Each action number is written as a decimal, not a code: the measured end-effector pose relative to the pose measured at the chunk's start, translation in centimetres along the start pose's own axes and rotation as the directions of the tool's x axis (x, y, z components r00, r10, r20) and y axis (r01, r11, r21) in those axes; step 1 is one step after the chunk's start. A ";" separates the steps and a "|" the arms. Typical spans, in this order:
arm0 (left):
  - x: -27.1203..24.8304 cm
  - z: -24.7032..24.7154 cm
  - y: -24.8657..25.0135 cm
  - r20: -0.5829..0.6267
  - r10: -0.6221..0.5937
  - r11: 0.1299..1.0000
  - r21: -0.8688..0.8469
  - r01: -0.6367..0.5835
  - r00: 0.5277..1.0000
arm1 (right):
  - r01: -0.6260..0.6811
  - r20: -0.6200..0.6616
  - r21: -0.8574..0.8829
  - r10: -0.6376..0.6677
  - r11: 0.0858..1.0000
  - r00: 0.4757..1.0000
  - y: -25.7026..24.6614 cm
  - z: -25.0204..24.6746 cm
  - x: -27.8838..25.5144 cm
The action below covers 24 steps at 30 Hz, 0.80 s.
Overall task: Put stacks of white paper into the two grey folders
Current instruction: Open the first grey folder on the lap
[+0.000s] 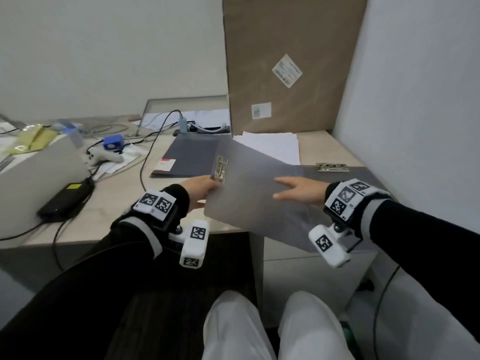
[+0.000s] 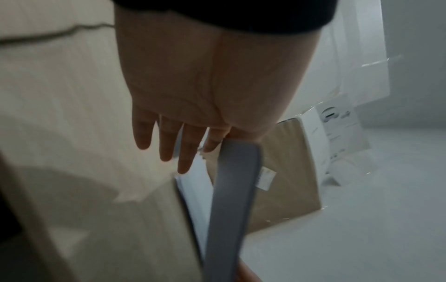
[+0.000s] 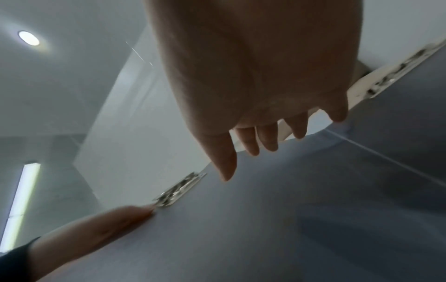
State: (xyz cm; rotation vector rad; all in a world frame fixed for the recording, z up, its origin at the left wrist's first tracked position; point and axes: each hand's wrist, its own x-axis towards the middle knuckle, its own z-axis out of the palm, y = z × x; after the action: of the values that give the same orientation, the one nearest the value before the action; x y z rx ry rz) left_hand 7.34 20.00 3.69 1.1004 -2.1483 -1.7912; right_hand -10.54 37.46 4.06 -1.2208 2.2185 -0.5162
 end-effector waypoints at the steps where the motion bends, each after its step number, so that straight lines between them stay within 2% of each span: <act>1: 0.2 -0.2 -0.8 -0.037 -0.022 0.995 0.092 0.026 0.999 | -0.028 0.004 -0.053 0.028 0.998 1.000 0.5 0.1 0.4; 4: 0.2 -0.5 -2.7 -0.135 -0.018 0.939 0.339 0.063 0.991 | -0.109 0.028 -0.189 0.117 0.976 0.993 1.8 0.6 1.6; 8: 0.6 -1.4 -4.6 -0.144 -0.082 0.909 0.395 0.134 0.986 | -0.200 0.087 -0.304 0.236 0.932 0.968 3.9 1.4 2.8; 14: 0.0 -2.7 -5.4 -0.148 -0.114 0.883 0.439 0.169 0.982 | -0.200 0.104 -0.307 0.241 0.930 0.965 5.5 1.9 2.9; 17: -0.3 -3.2 -5.3 -0.150 -0.097 0.871 0.466 0.157 0.984 | -0.195 0.110 -0.302 0.237 0.933 0.965 6.3 1.7 2.4; 24: -0.4 -1.3 -4.4 -0.066 0.011 0.855 0.517 0.025 0.998 | -0.188 0.138 -0.312 0.240 0.931 0.961 7.6 1.0 0.7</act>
State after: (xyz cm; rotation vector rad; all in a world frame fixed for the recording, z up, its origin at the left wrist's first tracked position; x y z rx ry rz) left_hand 10.31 19.06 0.24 1.2419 -2.6663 -1.1666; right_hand -15.08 40.64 -1.26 -1.0979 2.2954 0.0138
